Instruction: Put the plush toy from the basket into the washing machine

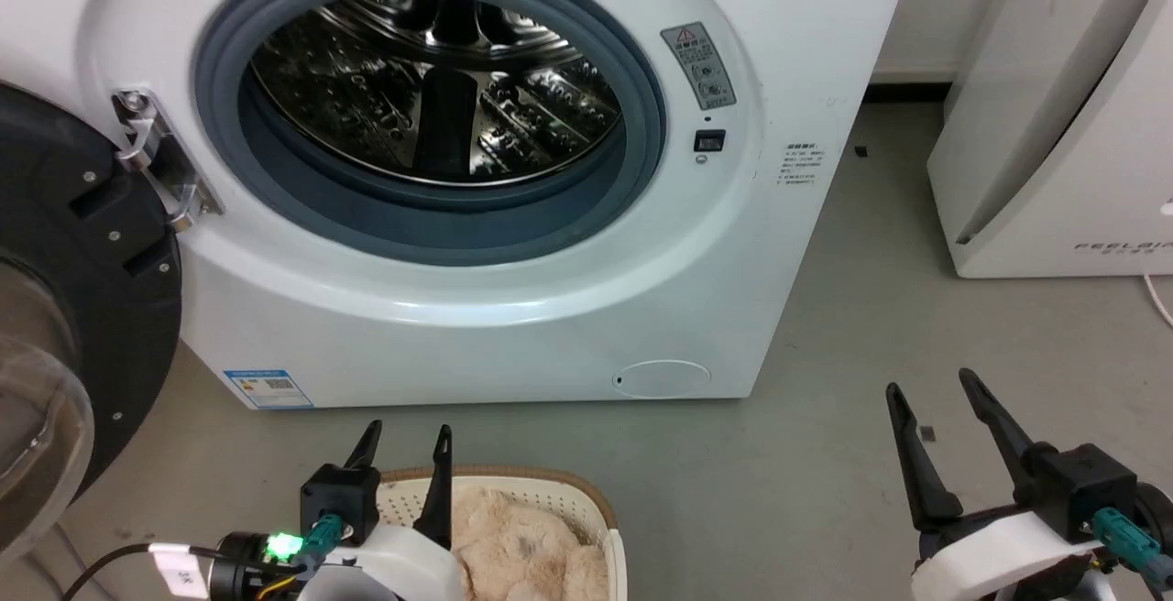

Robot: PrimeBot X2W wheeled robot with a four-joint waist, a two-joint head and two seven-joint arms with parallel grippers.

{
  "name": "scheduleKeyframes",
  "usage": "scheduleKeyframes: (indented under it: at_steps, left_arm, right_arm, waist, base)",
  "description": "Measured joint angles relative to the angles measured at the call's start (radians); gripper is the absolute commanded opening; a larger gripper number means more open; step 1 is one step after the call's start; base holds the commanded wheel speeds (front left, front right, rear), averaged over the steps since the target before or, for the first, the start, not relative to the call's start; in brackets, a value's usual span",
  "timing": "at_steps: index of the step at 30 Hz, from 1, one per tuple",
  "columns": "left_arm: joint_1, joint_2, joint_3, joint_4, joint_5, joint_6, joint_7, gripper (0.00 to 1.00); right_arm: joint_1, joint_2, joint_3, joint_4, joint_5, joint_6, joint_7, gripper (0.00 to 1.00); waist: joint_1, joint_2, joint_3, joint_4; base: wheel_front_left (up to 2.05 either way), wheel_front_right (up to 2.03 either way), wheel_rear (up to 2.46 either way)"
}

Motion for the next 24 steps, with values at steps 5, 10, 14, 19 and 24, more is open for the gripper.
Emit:
scheduleKeyframes:
  at_steps: [5, 10, 14, 19, 24]
  left_arm:
    - [-0.033, 0.001, -0.018, 0.072, -0.001, -0.012, -0.010, 1.00]
    - [-0.075, 0.001, -0.035, 0.157, -0.007, -0.023, -0.021, 1.00]
    - [-0.109, 0.003, -0.049, 0.221, -0.009, -0.030, -0.030, 1.00]
    - [-0.153, 0.005, -0.067, 0.302, -0.011, -0.040, -0.040, 1.00]
    - [-0.197, 0.010, -0.088, 0.392, -0.020, -0.052, -0.041, 1.00]
  right_arm:
    - [-0.021, 0.000, -0.002, -0.008, 0.008, 0.000, -0.010, 1.00]
    - [-0.030, 0.000, 0.001, -0.017, 0.015, 0.000, -0.022, 1.00]
    - [-0.038, 0.000, -0.002, -0.021, 0.024, 0.000, -0.031, 1.00]
    - [-0.048, 0.000, -0.004, -0.024, 0.027, 0.000, -0.039, 1.00]
    - [-0.065, 0.000, -0.007, -0.029, 0.035, 0.000, -0.052, 1.00]
  waist:
    - [0.0000, 0.0000, 0.036, -0.005]
    - [0.0000, 0.0000, 0.074, -0.012]
    - [0.0001, 0.0000, 0.105, -0.019]
    - [0.0000, 0.0000, 0.144, -0.028]
    - [0.0000, 0.0000, 0.184, -0.037]
  base:
    - [0.00, 0.00, 0.00]
    - [0.00, 0.00, 0.00]
    - [0.00, 0.00, 0.00]
    - [0.00, 0.00, 0.00]
    - [0.00, 0.00, 0.00]
